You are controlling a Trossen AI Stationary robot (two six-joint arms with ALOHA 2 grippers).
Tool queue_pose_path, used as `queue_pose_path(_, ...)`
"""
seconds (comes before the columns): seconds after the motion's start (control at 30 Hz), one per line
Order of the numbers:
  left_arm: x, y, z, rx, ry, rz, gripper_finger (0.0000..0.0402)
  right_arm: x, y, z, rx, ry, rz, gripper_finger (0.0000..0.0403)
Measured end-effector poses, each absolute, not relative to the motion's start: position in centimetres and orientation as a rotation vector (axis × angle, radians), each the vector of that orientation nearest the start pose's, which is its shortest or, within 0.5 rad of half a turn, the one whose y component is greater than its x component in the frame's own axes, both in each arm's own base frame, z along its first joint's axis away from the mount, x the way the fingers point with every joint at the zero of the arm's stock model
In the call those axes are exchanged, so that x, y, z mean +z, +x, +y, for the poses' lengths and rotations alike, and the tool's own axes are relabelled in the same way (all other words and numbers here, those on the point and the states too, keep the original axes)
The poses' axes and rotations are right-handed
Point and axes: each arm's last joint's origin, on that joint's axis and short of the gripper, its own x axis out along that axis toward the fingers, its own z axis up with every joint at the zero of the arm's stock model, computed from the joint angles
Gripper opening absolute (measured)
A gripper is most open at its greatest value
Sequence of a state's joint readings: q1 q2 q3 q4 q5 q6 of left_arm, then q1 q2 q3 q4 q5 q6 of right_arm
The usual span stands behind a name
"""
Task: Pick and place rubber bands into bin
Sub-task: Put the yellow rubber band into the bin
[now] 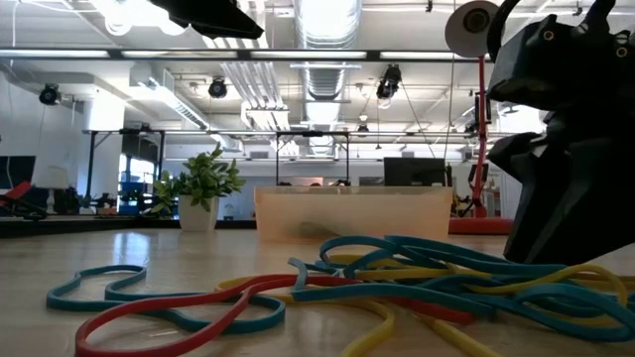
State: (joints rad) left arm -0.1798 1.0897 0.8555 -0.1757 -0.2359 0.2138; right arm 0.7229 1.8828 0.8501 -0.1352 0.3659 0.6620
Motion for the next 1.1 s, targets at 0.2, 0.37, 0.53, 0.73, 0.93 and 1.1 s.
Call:
queue_pose_path(0.2,30.1,23.5,-3.6,0.012,0.295,0.406,0.0153,8.8,24.2,20.3,-0.046,0.024,1.026,0.0079)
queue_pose_path(0.37,30.1,23.5,-3.6,0.012,0.296,0.407,0.0153,8.8,24.1,20.4,-0.035,0.030,1.026,0.0028)
queue_pose_path(0.53,30.1,23.5,-3.6,0.013,0.297,0.406,0.0153,8.9,24.0,20.8,-0.014,0.030,1.034,0.0009)
queue_pose_path(0.73,30.1,23.5,-3.6,0.012,0.305,0.406,0.0153,11.4,23.8,21.7,0.182,0.081,1.082,0.0008)
queue_pose_path(0.93,30.1,23.6,-3.6,0.014,0.305,0.405,0.0153,14.7,23.4,21.0,0.160,0.027,0.962,0.0008)
queue_pose_path(1.1,30.0,23.6,-3.6,0.015,0.305,0.406,0.0153,16.0,22.6,20.3,0.119,-0.018,0.946,0.0008)
